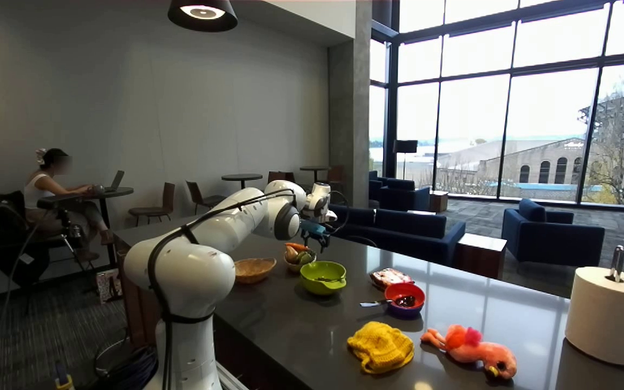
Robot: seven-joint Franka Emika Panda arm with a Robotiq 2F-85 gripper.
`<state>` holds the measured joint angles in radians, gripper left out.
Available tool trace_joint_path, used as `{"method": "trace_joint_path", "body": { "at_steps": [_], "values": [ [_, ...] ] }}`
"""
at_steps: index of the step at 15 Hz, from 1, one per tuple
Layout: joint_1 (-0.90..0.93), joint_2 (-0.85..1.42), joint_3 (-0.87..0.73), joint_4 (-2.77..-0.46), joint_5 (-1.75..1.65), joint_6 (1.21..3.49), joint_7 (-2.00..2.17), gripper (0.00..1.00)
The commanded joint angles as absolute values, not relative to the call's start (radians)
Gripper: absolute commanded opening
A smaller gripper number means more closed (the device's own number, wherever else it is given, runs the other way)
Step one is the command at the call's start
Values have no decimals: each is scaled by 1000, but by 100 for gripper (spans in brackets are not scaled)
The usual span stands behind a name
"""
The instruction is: Take the green pepper out of the weaved basket and put it into the weaved basket right next to it
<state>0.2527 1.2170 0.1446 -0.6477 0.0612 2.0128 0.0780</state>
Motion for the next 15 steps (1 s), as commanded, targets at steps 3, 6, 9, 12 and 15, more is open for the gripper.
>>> {"method": "trace_joint_path", "body": {
  "at_steps": [3, 6, 9, 12, 15],
  "values": [
    [261, 1214, 128, -644, 55, 1998, 141, 100],
    [262, 1213, 129, -649, 55, 1998, 160, 100],
    [265, 1210, 127, -656, 55, 1994, 183, 100],
    [267, 1208, 126, -661, 54, 1992, 212, 94],
    [267, 1205, 124, -664, 53, 1991, 232, 61]
  ]
}}
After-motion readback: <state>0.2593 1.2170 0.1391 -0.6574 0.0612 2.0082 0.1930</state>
